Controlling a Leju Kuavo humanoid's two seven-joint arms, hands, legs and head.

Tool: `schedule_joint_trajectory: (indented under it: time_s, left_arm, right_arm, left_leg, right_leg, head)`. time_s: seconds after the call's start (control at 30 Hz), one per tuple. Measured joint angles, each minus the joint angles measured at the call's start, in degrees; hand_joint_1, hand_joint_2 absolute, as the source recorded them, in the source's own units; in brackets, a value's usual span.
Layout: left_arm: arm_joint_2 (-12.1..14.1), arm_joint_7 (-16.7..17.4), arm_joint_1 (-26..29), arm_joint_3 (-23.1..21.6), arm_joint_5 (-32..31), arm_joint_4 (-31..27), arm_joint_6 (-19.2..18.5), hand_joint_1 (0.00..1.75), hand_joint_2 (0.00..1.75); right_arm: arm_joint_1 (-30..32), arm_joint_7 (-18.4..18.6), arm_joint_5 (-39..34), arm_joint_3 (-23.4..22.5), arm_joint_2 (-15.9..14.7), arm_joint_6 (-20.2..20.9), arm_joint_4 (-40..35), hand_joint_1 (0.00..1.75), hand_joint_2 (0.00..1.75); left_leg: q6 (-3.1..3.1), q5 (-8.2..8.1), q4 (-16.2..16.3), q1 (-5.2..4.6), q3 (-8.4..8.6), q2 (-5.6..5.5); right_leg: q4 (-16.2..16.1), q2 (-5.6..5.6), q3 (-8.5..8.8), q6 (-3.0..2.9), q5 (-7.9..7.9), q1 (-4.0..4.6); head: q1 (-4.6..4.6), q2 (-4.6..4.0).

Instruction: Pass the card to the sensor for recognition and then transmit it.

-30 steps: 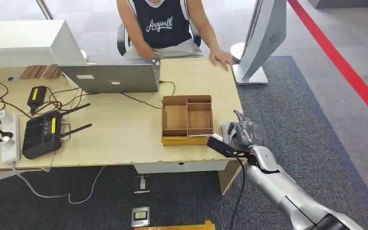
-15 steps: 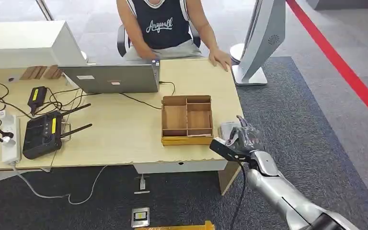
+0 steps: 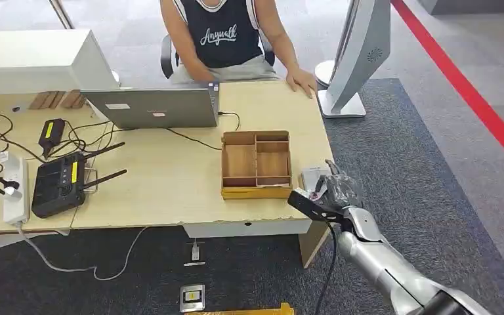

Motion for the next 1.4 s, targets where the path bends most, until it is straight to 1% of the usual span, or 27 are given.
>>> schedule_joint_trajectory:
  time_s: [0.27,0.43,0.5,0.6,0.8,0.93,1.23,1.3,1.4]
  left_arm:
    - [0.22,-0.66,-0.02,0.11,-1.47,0.35,-0.02,0.0,1.75]
    - [0.37,-0.74,-0.02,0.46,-2.01,0.42,0.0,0.0,1.75]
    - [0.44,-0.55,0.01,0.61,-2.03,0.46,0.02,0.0,1.75]
    - [0.5,-0.5,0.0,0.9,-2.06,0.5,0.0,0.0,1.75]
    - [0.52,-0.5,-0.01,1.03,-2.06,0.72,0.0,0.0,1.75]
    - [0.52,-0.74,-0.02,1.09,-2.08,0.76,0.0,0.0,1.75]
    - [0.5,-2.95,0.02,1.31,-2.08,0.79,-0.66,0.0,1.75]
    - [0.5,-3.15,0.01,1.31,-2.08,0.79,-0.92,0.0,1.75]
    - [0.5,-3.87,0.0,1.07,-2.08,0.79,-1.4,0.0,1.75]
  right_arm:
    - [-0.57,-0.28,-0.83,-0.02,0.02,-0.61,0.0,1.75,1.75]
    - [-1.31,-1.92,-3.96,-0.55,-0.48,-3.91,-1.82,1.75,1.75]
    - [-2.08,-1.23,-5.0,-1.14,-1.29,-4.26,-4.61,1.75,1.75]
    - [-4.1,0.65,-5.11,-1.57,-2.49,-3.74,-8.8,1.75,1.75]
    - [-5.79,1.2,-4.98,-2.08,-3.74,-3.43,-14.1,1.75,1.75]
    - [-5.97,1.09,-4.9,-2.34,-4.24,-3.8,-16.08,1.75,1.75]
    - [-7.37,1.29,-4.59,-2.95,-5.6,-5.33,-18.93,1.75,1.75]
    - [-8.28,1.27,-3.37,-2.93,-5.62,-4.81,-19.82,1.75,1.75]
    - [-11.1,0.88,-0.36,-2.38,-4.55,-2.17,-20.94,1.75,1.75]
  left_leg:
    - [0.0,0.0,0.0,0.0,0.01,0.0]
    - [0.0,0.03,0.01,-0.01,-0.06,-0.02]
    - [-0.01,0.08,0.01,-0.01,-0.13,-0.02]
    - [-0.01,0.07,0.01,-0.02,-0.1,0.0]
    - [-0.01,0.06,0.01,0.0,-0.13,-0.03]
    - [-0.01,0.05,0.0,-0.01,-0.15,-0.02]
    - [-0.01,0.06,0.0,-0.01,-0.19,-0.02]
    - [-0.01,0.06,0.0,-0.01,-0.22,-0.02]
    - [-0.02,0.06,0.0,0.0,-0.25,-0.01]
  right_leg:
    - [0.0,0.0,0.02,0.0,0.0,0.0]
    - [0.02,0.0,0.01,0.03,0.04,-0.01]
    - [0.03,0.0,-0.05,0.01,0.07,-0.02]
    - [0.03,0.0,-0.07,-0.01,0.08,-0.02]
    - [0.03,-0.01,-0.09,-0.01,0.06,-0.01]
    - [0.03,0.0,-0.12,-0.01,0.06,-0.01]
    - [0.04,0.0,-0.12,0.0,0.06,-0.01]
    - [0.05,0.0,-0.16,-0.01,0.07,-0.01]
    - [0.09,0.01,-0.2,-0.02,0.08,-0.01]
  head:
    - [0.0,0.0]
    - [0.0,0.0]
    - [-0.02,0.0]
    - [0.0,0.0]
    - [0.0,0.0]
    - [-0.02,0.0]
    - [0.0,0.0]
    - [-0.02,0.0]
    - [0.0,0.0]
